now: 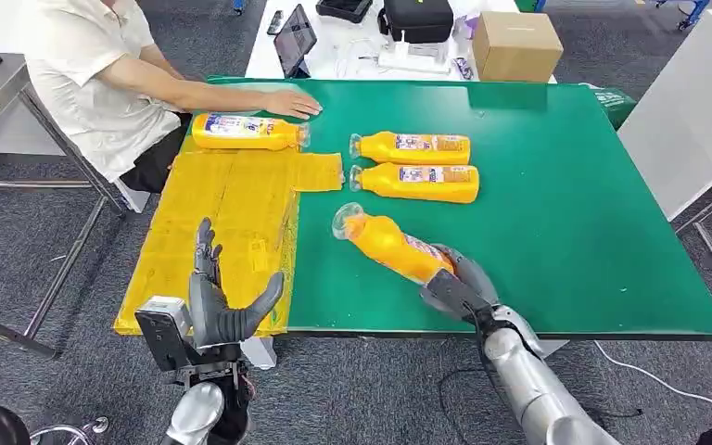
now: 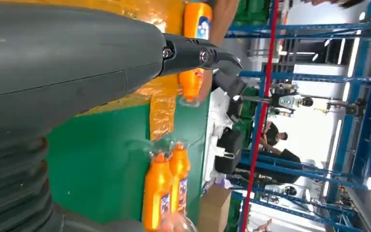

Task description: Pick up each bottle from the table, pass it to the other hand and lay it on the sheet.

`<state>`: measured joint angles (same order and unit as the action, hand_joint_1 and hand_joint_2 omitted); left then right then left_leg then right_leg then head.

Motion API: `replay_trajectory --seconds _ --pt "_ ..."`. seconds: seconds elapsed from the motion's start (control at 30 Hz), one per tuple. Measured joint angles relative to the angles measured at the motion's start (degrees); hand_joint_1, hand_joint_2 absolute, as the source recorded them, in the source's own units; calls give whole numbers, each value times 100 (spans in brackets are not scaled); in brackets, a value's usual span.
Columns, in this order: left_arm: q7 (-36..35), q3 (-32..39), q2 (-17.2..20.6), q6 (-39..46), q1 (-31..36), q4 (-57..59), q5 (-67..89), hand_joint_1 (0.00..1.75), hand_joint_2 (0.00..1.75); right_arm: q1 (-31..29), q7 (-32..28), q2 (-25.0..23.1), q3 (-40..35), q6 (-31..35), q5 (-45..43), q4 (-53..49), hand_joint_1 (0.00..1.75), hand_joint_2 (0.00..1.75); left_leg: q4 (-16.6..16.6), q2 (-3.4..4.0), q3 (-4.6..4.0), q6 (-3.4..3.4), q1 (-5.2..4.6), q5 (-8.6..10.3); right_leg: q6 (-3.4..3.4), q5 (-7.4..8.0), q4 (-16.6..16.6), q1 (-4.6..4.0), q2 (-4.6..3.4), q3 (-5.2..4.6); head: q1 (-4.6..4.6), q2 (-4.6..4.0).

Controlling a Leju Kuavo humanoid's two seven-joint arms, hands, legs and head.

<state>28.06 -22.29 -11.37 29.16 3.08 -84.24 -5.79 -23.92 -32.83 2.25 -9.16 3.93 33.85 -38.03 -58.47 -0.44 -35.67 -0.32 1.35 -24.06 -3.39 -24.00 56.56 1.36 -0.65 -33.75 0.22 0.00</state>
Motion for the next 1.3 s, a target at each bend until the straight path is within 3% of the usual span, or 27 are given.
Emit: replay_trajectory --seconds 0.3,0.47,1.03,1.3 --pt "-258 -46 0 -431 9 131 -999 0 175 776 -232 -282 -243 -341 -1095 -1128 175 175 0 -5 -35 0 0 1 -2 -2 3 0 1 -28 -4 0" --pt "-616 -346 94 -1334 20 230 -1346 0 175 1018 -354 -509 -461 -522 -1634 -1697 175 175 0 -5 -46 -1 -1 -1 -2 -4 3 1 1 -40 -2 0" --pt "-846 -1010 308 -2033 218 505 -734 0 175 1043 -321 -951 -1327 -559 -1779 -1840 171 175 0 -9 -54 -2 1 -1 -1 -5 3 0 2 -44 -2 0" --pt "-1073 -990 304 -2151 346 651 -988 0 175 769 -67 -1132 -1696 -60 -1394 -1422 175 175 0 -8 -55 -2 0 0 -1 -4 3 1 2 -45 -2 0"
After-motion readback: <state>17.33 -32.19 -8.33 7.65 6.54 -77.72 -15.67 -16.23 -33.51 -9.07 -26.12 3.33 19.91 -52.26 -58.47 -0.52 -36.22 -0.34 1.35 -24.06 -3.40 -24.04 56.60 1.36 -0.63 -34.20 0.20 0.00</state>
